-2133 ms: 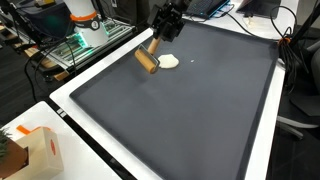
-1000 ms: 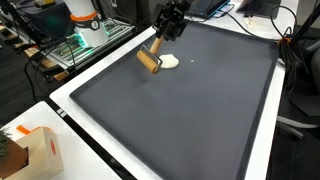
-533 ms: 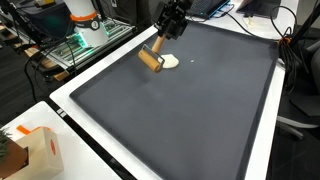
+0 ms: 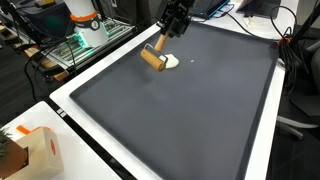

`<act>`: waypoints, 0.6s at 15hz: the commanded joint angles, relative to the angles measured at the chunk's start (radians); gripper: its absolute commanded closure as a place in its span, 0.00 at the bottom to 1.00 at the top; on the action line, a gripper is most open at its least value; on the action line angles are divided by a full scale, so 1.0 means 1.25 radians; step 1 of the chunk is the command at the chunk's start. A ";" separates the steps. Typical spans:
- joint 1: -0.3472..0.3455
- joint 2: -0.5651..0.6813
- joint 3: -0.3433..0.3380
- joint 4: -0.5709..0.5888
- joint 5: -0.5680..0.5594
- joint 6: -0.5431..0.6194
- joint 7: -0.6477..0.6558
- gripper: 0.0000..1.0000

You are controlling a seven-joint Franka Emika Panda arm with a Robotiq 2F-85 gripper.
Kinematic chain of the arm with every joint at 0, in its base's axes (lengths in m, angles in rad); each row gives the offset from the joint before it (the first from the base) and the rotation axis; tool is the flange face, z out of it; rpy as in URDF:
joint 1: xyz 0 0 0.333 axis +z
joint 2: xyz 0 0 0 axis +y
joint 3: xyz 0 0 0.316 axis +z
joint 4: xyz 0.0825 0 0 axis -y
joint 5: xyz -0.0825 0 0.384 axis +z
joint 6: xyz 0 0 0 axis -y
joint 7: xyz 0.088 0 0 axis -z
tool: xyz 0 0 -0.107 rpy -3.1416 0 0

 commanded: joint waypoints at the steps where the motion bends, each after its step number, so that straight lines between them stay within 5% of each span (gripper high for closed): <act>1: 0.005 -0.013 0.009 -0.004 -0.016 -0.016 -0.009 0.81; 9: -0.006 -0.062 0.022 -0.022 0.018 -0.005 -0.116 0.81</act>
